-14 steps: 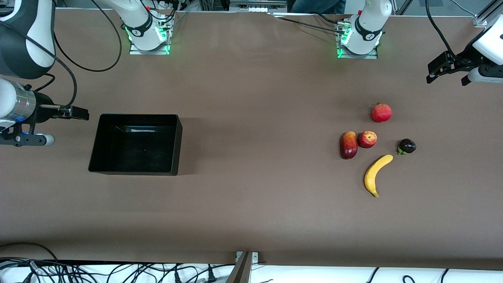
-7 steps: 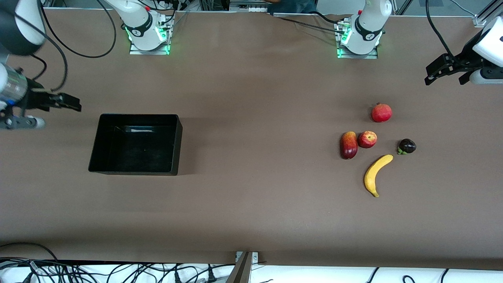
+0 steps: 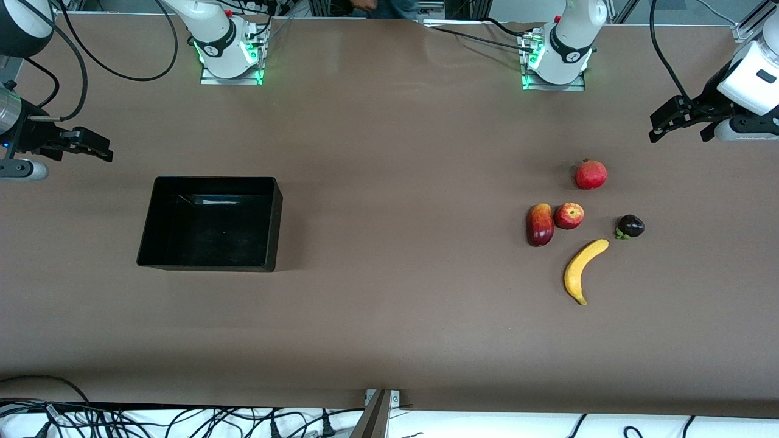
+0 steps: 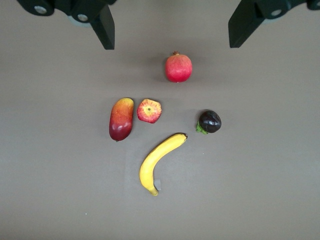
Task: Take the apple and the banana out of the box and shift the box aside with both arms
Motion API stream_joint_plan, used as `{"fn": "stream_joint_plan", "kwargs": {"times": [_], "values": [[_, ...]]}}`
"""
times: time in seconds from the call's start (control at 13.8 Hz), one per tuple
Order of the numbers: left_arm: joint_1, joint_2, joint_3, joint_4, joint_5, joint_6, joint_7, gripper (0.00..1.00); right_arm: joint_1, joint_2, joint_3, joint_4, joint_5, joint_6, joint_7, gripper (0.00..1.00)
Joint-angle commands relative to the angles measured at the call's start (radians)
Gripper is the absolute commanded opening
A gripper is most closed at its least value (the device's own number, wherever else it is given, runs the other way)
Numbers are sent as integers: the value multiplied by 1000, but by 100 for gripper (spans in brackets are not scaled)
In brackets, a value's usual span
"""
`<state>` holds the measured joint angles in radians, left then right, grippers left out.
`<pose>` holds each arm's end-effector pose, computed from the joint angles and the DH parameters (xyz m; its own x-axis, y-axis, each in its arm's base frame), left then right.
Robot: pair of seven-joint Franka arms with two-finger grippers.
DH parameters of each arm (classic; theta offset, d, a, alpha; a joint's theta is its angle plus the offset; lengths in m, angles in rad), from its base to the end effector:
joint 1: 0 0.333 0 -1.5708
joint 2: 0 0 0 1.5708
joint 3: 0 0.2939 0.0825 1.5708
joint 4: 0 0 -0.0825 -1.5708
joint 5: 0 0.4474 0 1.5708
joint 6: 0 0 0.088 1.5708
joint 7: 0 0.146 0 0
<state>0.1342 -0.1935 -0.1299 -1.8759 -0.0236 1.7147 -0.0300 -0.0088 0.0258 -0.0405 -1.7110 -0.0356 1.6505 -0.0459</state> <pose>0.5713 -0.0041 0.5253 0.9988 0.0393 0.0308 0.0393 -0.9992 -0.0005 0.6190 -0.0353 0.4792 0.9961 -0.0005 -0.0878 0.0023 -0.9995 0.0321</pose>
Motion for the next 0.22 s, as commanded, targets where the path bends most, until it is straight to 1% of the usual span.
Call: {"fn": "stream_joint_plan", "kwargs": {"times": [0.0,0.14], "values": [[-8,-4,1,26,-18,-30,-7,100,-20,5,21,8,-13,18,-15,100],[-8,3,1,29,-18,-27,-5,100,-17,5,22,11,-13,20,-15,100]]}}
